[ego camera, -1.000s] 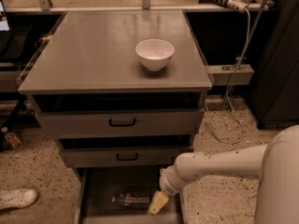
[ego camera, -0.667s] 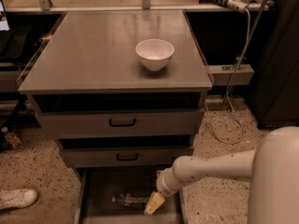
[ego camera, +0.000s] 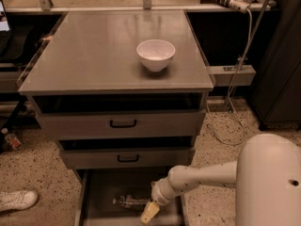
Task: Pick water bottle from bottom drawer and place on counter
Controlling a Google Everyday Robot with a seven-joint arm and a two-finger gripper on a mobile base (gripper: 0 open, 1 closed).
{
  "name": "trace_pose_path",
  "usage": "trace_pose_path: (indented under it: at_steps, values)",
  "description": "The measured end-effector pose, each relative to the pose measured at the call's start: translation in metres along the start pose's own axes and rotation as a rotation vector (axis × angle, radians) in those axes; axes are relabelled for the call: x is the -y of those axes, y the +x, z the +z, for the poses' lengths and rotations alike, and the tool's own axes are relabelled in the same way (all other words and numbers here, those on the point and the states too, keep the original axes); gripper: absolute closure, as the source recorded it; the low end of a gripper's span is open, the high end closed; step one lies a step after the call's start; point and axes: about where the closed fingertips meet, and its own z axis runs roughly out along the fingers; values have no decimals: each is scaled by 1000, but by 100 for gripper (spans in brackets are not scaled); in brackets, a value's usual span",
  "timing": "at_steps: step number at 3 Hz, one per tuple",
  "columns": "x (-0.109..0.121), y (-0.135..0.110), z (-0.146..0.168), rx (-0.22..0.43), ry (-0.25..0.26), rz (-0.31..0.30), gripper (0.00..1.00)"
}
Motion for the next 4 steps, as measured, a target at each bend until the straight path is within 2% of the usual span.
trace_pose_path:
  at_steps: [1,2,4]
  values:
    - [0,6,24,29,-5,16,0]
    - [12,4,52,76,-4,14,0]
    - [40,-1,88,124,5,-23,0]
